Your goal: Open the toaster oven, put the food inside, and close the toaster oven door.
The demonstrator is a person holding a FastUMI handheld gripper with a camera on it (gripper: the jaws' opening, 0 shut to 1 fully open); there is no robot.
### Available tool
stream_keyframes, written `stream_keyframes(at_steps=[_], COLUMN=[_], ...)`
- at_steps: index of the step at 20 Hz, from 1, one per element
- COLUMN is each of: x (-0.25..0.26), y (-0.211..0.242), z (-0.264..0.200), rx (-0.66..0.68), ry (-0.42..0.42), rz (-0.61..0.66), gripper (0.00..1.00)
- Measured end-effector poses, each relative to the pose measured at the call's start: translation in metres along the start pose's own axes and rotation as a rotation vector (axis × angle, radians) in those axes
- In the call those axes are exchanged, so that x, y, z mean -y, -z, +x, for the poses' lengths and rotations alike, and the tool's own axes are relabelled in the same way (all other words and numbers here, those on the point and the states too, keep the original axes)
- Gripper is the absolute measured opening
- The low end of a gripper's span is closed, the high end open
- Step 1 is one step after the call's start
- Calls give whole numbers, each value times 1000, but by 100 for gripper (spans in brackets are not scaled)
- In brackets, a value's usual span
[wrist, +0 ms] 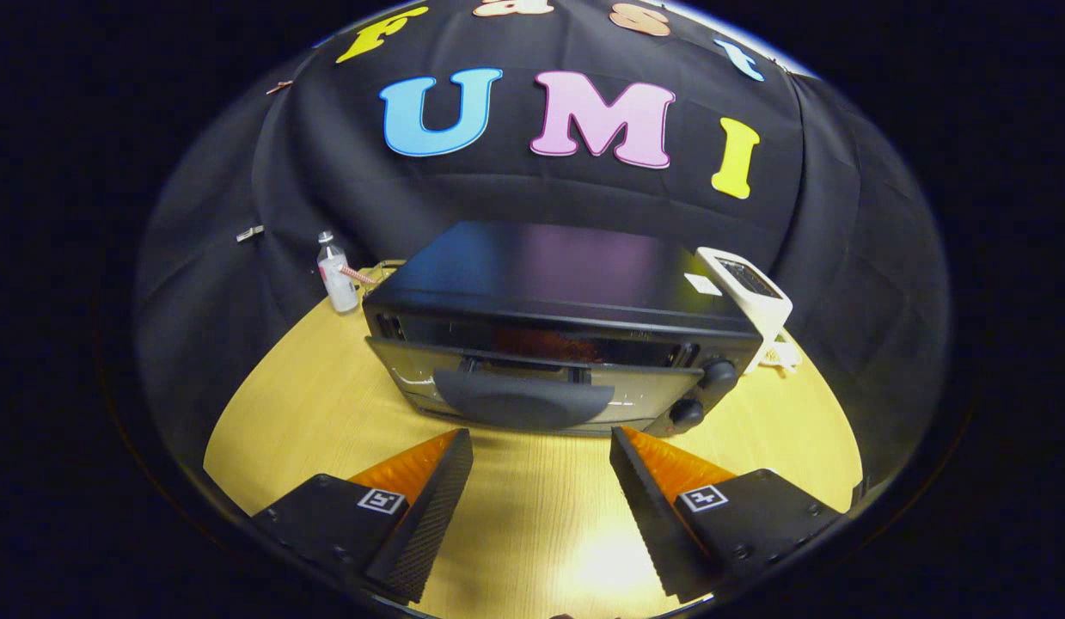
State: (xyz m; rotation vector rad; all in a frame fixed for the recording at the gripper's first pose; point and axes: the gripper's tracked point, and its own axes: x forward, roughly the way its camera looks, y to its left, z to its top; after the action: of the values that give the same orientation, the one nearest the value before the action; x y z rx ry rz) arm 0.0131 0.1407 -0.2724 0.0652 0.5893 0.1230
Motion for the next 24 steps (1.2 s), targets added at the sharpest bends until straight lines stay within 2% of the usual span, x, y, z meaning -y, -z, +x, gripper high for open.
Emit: stream_keyframes(at_steps=[6,13,20,24], x=[8,46,91,119], y=[-29,-101,-158,-173], z=[-30,-88,-133,-156], rx=[101,285,399,445], ry=[-13,13,43,61], rz=[-15,-45,67,85], gripper=[98,98,98,98])
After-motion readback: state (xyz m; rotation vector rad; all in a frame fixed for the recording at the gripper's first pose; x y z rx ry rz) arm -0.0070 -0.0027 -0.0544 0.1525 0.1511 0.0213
